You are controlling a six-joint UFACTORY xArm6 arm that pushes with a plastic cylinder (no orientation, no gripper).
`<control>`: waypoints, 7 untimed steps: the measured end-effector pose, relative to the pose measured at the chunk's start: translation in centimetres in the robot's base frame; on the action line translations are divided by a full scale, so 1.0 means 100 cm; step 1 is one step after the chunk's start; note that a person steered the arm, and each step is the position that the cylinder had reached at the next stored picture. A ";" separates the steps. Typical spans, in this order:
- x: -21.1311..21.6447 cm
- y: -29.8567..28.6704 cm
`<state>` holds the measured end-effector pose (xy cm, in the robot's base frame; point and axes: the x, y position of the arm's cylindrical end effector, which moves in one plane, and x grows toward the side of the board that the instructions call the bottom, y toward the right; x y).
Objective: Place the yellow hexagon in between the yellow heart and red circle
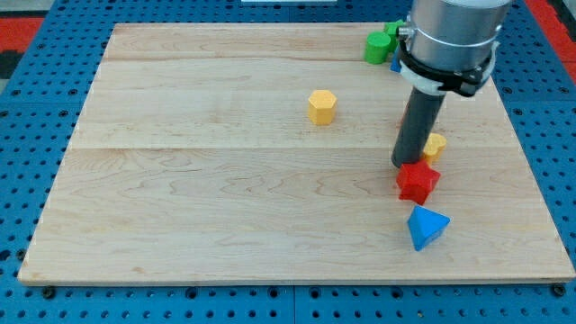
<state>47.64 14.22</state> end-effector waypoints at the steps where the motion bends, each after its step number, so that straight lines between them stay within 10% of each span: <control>1: -0.001 -0.027; 3: 0.028 0.004; 4: 0.013 -0.068; 6: -0.129 -0.160; 7: -0.132 -0.121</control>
<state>34.45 2.09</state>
